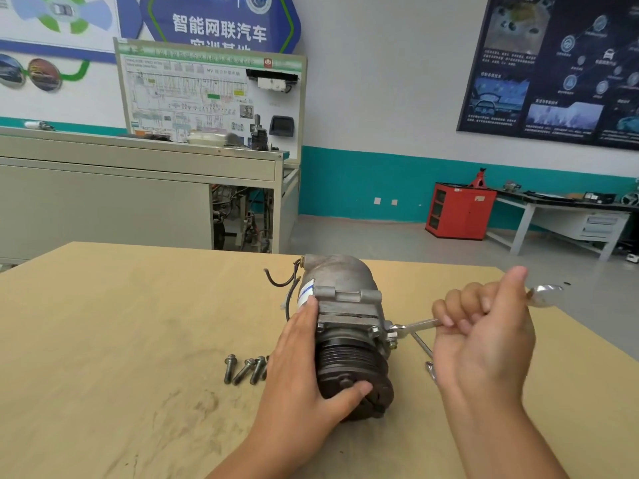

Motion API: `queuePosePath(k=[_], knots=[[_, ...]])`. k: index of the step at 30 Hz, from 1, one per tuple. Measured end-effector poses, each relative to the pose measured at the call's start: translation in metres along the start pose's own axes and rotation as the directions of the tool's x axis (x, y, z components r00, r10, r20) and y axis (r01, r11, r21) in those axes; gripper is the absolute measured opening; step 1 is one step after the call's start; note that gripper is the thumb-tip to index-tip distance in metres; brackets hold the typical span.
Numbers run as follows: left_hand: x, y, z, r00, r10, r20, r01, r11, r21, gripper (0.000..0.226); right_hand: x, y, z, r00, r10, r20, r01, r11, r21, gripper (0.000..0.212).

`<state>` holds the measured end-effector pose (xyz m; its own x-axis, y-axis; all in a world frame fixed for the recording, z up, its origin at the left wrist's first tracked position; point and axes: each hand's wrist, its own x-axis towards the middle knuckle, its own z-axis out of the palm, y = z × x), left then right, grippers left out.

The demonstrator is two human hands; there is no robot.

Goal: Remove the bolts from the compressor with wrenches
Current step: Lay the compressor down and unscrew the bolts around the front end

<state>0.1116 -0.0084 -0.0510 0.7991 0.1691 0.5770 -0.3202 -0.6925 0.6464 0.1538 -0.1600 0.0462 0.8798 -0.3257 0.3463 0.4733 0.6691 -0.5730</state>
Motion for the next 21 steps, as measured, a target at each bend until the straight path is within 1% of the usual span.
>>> queuePosePath(k=[2,6,12,15,21], knots=[[0.0,0.0,-0.001,1.0,0.006,0.003,-0.006,1.0,0.009,0.105,0.011,0.005,-0.009,0.993,0.091,-0.072,-0.088,0.995,0.043,0.05],[-0.001,0.0,-0.001,1.0,0.018,0.005,-0.019,1.0,0.012,0.1,0.016,0.018,-0.017,0.972,0.218,-0.09,-0.206,0.97,0.132,0.052],[-0.001,0.0,0.0,1.0,0.027,0.001,-0.027,1.0,0.003,0.098,0.021,0.024,-0.021,0.941,0.318,-0.114,-0.281,0.924,0.259,0.06],[-0.002,0.001,0.0,1.0,0.031,-0.002,-0.031,1.0,-0.001,0.097,0.023,0.028,-0.026,0.905,0.396,-0.155,-0.328,0.881,0.34,0.063],[-0.002,0.002,0.002,0.999,0.031,-0.018,-0.031,0.999,-0.009,0.096,0.025,0.036,-0.034,0.831,0.505,-0.235,-0.377,0.821,0.429,0.065]])
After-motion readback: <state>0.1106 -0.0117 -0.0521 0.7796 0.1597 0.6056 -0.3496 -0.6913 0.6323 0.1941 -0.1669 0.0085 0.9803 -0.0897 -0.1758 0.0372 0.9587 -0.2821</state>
